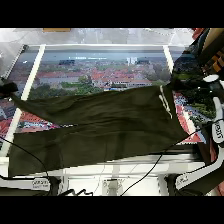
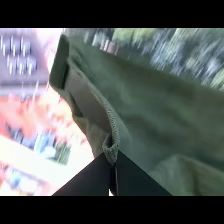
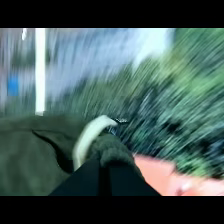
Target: Fold the clothes and pants, and hang the long-sleeved shirts on hangers.
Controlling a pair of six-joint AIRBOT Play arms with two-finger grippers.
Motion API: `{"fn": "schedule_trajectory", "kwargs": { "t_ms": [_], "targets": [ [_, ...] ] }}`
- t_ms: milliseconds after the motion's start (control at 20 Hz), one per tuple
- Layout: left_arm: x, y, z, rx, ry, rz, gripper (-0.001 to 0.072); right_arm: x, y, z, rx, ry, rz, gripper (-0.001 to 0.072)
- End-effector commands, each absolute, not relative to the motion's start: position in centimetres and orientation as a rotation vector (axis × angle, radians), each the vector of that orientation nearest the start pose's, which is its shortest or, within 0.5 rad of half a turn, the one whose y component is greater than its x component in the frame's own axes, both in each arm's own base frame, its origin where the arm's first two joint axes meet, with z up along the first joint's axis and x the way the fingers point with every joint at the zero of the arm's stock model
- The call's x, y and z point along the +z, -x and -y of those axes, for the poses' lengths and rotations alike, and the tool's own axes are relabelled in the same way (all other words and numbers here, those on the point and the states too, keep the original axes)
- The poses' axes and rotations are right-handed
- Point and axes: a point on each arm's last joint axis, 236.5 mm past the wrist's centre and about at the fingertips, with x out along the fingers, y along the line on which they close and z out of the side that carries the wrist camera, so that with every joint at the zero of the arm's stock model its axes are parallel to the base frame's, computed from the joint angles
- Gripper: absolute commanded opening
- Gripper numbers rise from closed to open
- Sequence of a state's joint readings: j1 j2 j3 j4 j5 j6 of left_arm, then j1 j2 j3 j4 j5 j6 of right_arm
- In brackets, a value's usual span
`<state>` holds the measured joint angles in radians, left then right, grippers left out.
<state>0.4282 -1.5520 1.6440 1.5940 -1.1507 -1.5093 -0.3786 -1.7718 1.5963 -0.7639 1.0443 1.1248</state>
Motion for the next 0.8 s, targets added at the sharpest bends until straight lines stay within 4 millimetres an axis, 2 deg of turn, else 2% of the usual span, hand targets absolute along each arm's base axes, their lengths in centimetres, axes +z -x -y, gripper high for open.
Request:
{"fn": "schedule_trajectory", "kwargs": {
  "t_ms": [0, 100, 250, 350, 400, 450, 500, 600, 650, 700, 750],
  "targets": [
    [9.0, -49.1, -19.2, 0.319, 0.109, -0.95, 0.0016, 4.9, -55.7, 12.7, 0.083, -0.59, -0.76, 0.0033],
    [9.0, -51.1, -17.1, 0.276, 0.077, -0.91, 0.0016, 4.6, -55.0, 15.3, 0.03, -0.579, -0.756, 0.0033],
    [11.5, -54.9, -14.4, 0.224, 0.023, -0.749, 0.0015, 4.2, -54.4, 17.0, -0.004, -0.568, -0.762, 0.0034],
    [11.8, -55.4, -13.9, 0.223, -0.025, -0.736, 0.0015, 4.1, -54.3, 17.2, -0.012, -0.558, -0.765, 0.0034],
    [11.0, -54.8, -14.3, 0.235, -0.051, -0.774, 0.0015, 4.1, -54.3, 17.2, -0.012, -0.557, -0.766, 0.0034],
    [9.2, -53.5, -14.9, 0.251, -0.067, -0.861, 0.0015, 4.1, -54.3, 17.2, -0.012, -0.558, -0.766, 0.0034],
    [6.5, -51.2, -15.7, 0.271, -0.065, -0.992, 0.0015, 4.1, -54.3, 17.2, -0.012, -0.557, -0.767, 0.0034],
    [0.4, -44.9, -17.1, 0.307, -0.017, -1.302, 0.0016, 4.1, -54.3, 17.3, -0.012, -0.556, -0.767, 0.0034],
    [-2.1, -41.7, -17.7, 0.322, 0.014, -1.452, 0.0016, 4.0, -54.3, 17.2, -0.012, -0.556, -0.768, 0.0034],
    [-3.8, -39.0, -18.2, 0.328, 0.046, -1.572, 0.0016, 4.0, -54.2, 17.2, -0.01, -0.557, -0.77, 0.0034],
    [-4.6, -37.6, -18.5, 0.336, 0.073, -1.637, 0.0016, 4.0, -54.2, 17.2, -0.01, -0.557, -0.77, 0.0034]
  ]
}}
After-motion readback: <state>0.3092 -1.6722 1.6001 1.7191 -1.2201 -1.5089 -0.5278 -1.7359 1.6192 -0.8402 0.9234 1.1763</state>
